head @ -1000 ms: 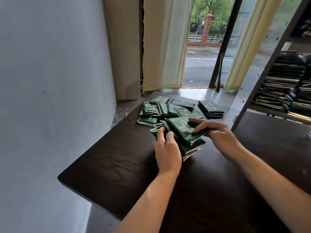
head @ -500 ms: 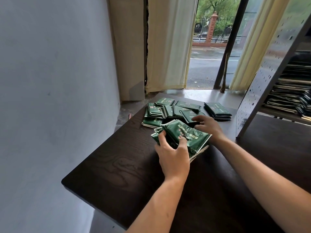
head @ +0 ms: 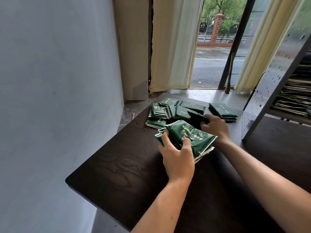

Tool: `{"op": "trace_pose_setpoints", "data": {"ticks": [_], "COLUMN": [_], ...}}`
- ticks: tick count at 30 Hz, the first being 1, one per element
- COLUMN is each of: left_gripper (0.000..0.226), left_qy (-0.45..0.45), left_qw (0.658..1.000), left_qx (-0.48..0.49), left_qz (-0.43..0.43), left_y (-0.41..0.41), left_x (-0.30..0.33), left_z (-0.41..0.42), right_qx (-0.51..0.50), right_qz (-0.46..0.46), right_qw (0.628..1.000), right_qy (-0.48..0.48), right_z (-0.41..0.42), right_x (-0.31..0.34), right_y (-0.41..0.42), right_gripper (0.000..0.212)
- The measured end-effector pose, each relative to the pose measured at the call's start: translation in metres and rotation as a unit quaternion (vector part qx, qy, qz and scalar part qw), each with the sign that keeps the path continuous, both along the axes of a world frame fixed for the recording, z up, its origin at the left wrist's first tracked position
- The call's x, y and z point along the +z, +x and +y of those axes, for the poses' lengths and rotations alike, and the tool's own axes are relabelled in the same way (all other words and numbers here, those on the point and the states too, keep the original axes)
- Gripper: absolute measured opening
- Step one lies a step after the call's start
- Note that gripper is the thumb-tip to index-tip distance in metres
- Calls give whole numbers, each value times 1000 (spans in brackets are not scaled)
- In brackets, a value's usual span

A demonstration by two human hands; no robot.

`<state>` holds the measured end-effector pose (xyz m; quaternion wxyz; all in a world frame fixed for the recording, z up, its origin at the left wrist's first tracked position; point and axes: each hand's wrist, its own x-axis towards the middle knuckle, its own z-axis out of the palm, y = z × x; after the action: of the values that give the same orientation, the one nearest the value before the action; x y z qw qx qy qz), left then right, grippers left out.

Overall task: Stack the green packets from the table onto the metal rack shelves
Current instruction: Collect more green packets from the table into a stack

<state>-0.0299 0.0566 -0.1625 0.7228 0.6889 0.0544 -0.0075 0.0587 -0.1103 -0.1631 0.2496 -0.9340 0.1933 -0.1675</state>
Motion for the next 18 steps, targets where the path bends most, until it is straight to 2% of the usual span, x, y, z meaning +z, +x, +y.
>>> {"op": "trace_pose_setpoints", "data": {"ticks": [2,5,7,8,10,12,16,18], "left_gripper": [62,57,53,50,46,42,60,58], "left_qy": [10,11,4,-2,-24,-49,-64,-66], "left_qw": [1000,1000,1000,1000,1000,999,998,998], "left_qx": [-2,-5,-9,-9,-10,-6,-5,13], "left_qz": [-4,-2,-6,-11,-17,-16,-14,-11], "left_y": [0,1,2,2,3,4,2,3], "left_x": [1,1,-1,-1,-3,-3,-3,-4], "left_z": [0,1,0,0,-1,-1,0,0], "right_qx": [9,80,141,167,199,214,250,248], "right_qz": [-80,-163,-161,-149,-119,-94,-82,-87], "right_qw": [987,905,858,850,857,873,898,888], "right_qy": [138,384,468,477,460,427,352,379], "right_z": [-2,4,6,6,8,9,13,12], "right_x": [6,23,32,35,35,29,25,26], "right_y": [-10,-38,-55,-62,-72,-78,-81,-76], "right_gripper": [29,56,62,60,56,64,82,73]}}
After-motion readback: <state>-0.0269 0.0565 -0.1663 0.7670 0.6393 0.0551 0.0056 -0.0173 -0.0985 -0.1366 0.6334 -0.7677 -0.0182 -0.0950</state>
